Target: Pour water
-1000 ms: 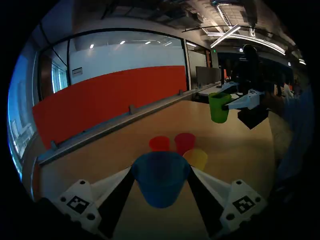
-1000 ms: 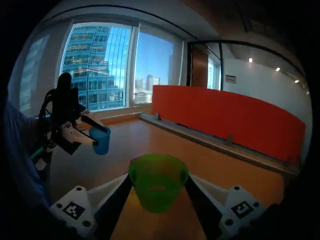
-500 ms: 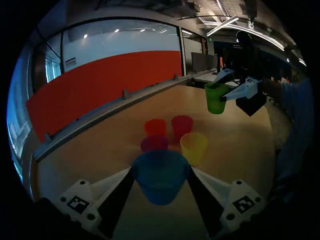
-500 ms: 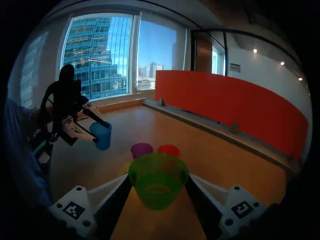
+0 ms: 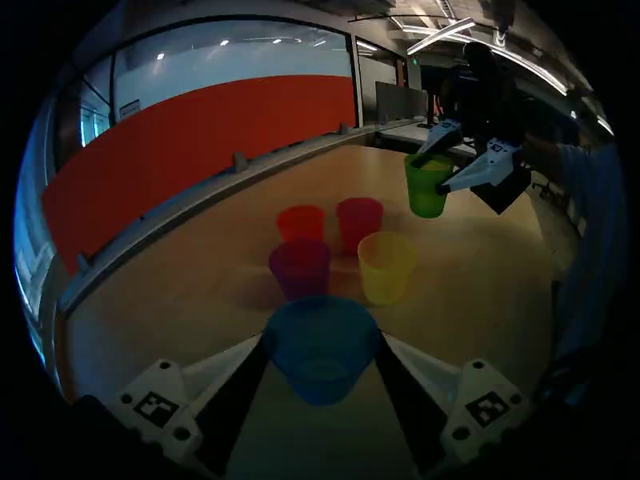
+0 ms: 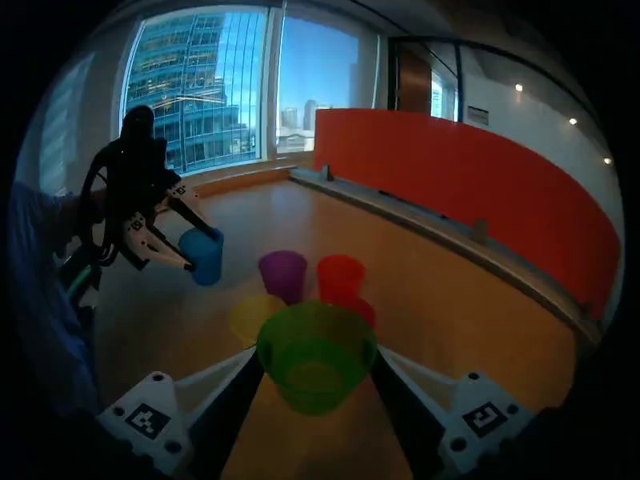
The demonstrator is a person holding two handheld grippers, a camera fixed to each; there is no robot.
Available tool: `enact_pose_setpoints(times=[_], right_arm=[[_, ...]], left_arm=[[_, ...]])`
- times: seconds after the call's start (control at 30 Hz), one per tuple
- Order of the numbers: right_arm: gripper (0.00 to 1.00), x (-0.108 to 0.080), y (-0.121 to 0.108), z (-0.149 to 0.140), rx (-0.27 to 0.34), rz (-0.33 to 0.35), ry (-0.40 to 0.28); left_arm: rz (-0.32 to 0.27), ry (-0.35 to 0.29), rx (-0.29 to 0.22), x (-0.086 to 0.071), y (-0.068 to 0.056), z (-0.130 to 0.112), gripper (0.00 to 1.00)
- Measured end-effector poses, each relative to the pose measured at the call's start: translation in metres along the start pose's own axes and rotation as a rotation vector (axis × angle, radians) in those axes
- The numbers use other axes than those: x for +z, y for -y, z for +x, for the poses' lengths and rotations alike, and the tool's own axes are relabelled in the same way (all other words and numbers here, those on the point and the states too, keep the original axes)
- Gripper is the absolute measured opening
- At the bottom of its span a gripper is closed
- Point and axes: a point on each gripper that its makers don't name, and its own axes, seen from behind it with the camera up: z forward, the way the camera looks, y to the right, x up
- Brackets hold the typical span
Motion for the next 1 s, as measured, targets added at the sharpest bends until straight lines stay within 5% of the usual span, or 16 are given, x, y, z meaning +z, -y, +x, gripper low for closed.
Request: enact_pose_setpoints(times=[1.0], right_arm=[[0.91,0.019,-0.002,-0.036,-0.002,0.000,0.086]], left_arm=[[-0.039,0.041,-0.033,0.035,0.001,-0.022,0.89]])
